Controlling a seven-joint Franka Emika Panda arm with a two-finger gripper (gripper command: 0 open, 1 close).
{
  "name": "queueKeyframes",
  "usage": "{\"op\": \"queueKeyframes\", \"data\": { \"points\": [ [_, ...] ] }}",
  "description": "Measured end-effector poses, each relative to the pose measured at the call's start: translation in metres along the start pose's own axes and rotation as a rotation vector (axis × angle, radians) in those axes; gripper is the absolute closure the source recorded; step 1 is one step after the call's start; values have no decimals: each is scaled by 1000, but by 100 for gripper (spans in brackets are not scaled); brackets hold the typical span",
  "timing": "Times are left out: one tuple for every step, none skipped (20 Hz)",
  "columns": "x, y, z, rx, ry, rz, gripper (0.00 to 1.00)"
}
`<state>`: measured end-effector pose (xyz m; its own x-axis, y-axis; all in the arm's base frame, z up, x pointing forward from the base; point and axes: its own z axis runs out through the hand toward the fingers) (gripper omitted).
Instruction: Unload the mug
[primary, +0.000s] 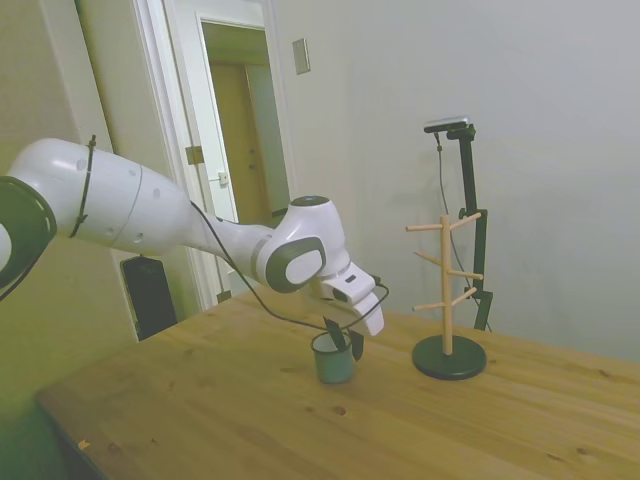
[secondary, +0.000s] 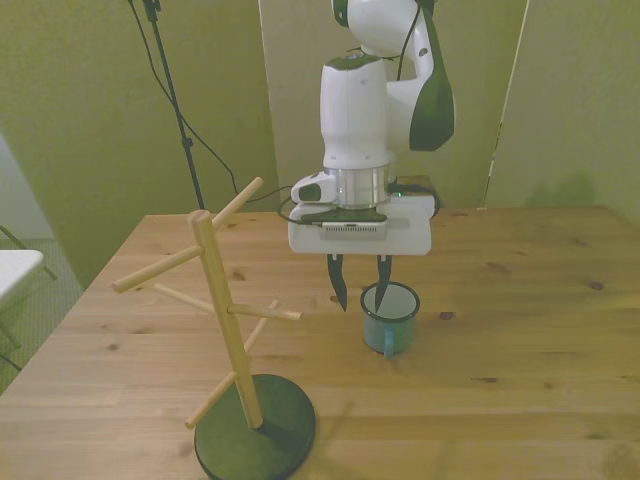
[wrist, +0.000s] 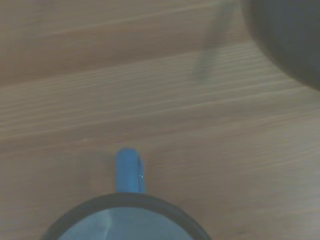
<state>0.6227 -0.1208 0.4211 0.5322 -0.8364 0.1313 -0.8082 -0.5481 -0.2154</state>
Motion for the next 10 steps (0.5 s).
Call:
{"op": "queueKeyframes", "data": {
  "points": [
    [-2,-1,-10,6,0,-5,0],
    [-5,-3,-20,13,1,-11,0],
    [-10,-5,-31,20,0,-20,0],
    [-17,-8,-42,25,-4,-32,0],
    [-26,-11,-53,29,-12,-47,0],
    [-37,-14,-64,30,-23,-65,0],
    [-48,-18,-74,32,-32,-83,0],
    [-59,-23,-83,34,-39,-103,0],
    [-70,-27,-90,35,-45,-123,0],
    [-81,-30,-95,34,-51,-141,0]
  ]
}}
